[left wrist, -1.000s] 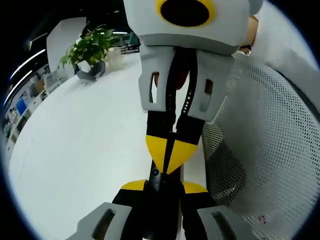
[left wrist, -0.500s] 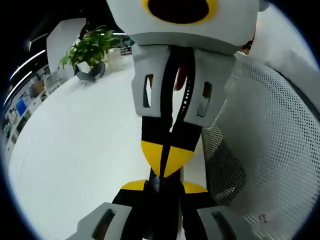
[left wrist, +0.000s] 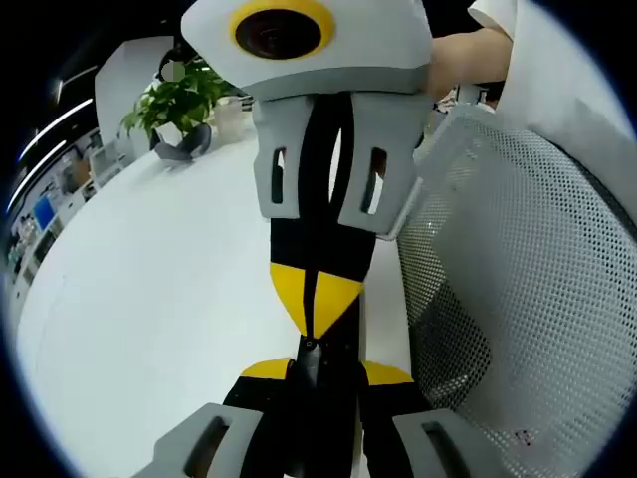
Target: Press the specified remote control buttons in sequence, fully releasing each button before pressing the next.
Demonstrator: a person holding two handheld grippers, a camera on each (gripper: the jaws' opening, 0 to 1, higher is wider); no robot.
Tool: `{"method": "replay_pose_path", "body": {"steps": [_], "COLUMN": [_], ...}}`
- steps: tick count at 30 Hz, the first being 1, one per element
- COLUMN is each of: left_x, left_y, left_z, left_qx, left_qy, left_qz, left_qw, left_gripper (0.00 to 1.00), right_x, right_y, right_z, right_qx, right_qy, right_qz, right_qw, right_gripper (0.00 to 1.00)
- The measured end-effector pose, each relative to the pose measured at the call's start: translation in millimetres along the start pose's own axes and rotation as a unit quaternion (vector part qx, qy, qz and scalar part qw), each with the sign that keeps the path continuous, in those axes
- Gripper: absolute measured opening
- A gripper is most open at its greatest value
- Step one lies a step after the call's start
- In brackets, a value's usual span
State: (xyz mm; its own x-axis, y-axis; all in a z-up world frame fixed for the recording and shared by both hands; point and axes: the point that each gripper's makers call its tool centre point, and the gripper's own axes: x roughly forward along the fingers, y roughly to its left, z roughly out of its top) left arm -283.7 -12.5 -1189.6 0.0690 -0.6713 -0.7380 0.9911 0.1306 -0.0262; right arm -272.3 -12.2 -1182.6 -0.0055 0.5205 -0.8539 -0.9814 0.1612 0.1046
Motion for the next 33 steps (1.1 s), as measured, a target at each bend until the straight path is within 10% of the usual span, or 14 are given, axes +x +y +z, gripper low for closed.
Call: {"method": "replay_pose_path", "body": {"steps": [20,33], "left_x": [-0.2,-0.4], "left_y": [-0.2,0.4], "left_z": [-0.3,-0.4], "left_qx": [-0.001,-0.007], "left_qy": [0.0,-0.006], "left_qz": [-0.004,-0.001], "left_qw": [1.0,1.0], "left_gripper": [0.24,0.24], "right_x": [8.5,1.9], "right_y": [-1.5,14.3], "right_z": [5.5,13.4], "right_qx": [0.041,0.027], "right_qy": [0.037,-0.048], "right_qz": [0.022,0.008], "right_qw": [0.9982,0.9985], "right_gripper": [0.0,0.0]}}
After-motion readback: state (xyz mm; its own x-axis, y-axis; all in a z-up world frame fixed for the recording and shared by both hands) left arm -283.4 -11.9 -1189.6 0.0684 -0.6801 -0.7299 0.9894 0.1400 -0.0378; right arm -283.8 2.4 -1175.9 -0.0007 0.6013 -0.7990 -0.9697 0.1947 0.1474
